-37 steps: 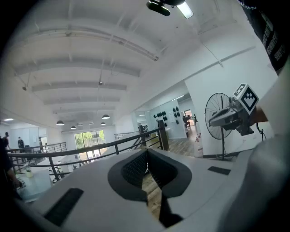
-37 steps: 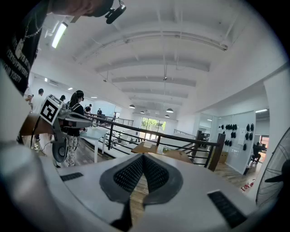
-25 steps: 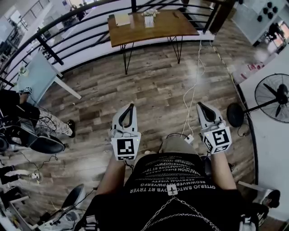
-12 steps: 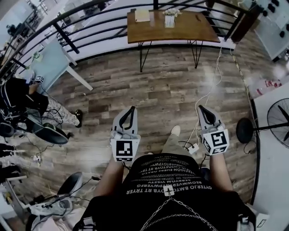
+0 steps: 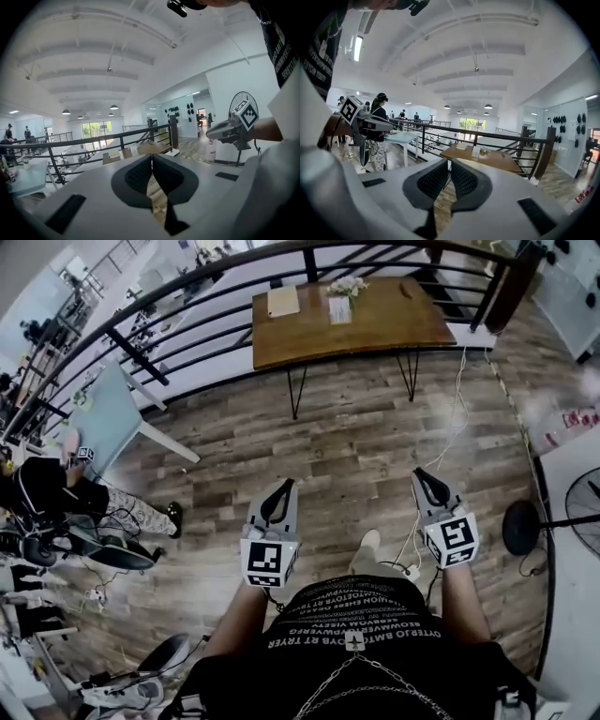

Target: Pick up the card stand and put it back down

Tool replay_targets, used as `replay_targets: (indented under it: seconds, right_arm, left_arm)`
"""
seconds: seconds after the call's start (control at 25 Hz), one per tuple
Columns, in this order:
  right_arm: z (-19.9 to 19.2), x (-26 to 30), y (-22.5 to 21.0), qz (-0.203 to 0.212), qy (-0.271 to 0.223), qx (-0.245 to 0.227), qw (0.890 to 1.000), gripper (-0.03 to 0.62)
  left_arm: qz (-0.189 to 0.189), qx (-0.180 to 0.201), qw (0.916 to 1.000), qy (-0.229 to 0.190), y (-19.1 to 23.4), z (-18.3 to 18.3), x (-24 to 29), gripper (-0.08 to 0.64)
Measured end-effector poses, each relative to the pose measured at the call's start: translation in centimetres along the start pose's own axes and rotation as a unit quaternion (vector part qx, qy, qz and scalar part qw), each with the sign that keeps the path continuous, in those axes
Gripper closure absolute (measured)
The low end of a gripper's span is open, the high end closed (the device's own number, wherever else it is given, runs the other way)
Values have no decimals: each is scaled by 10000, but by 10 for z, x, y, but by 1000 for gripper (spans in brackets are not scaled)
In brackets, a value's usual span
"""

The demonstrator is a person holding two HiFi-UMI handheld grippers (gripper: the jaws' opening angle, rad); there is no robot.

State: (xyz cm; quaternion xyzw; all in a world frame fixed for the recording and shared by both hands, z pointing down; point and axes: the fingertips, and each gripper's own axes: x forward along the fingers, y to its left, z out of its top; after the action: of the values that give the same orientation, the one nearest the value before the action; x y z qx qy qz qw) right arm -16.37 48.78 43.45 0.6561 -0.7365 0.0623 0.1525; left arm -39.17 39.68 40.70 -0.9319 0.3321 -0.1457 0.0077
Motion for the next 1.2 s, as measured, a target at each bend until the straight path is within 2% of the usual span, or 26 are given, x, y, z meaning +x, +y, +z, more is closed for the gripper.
replay_targets:
  seconds: [0.2, 0.36, 0.52, 0.76, 1.04, 1.2]
  right_arm:
    - [-14, 11, -50, 155, 156, 109, 9997, 575]
    - [-13, 23, -77, 260, 152, 219, 9993, 574]
    - [-12, 38, -88, 460, 139, 192, 9987, 538]
    - [-21, 59, -93, 741, 345, 230, 9964, 503]
    - [-16, 112, -96, 913, 540, 254, 9940, 490]
    - [-8, 144, -99, 909, 590, 285, 9937, 485]
  left_arm:
    - [-113, -139, 9996, 202, -23, 14, 55, 531]
    - [-147, -75, 9994, 312, -35, 27, 84, 531]
    - [-52, -12, 9997, 227, -36, 41, 105, 531]
    - [9, -143, 9996, 246, -41, 33, 125, 531]
    - [147, -292, 9979, 553, -3, 9, 145, 531]
    - [60, -266, 9983, 515, 20, 15, 179, 531]
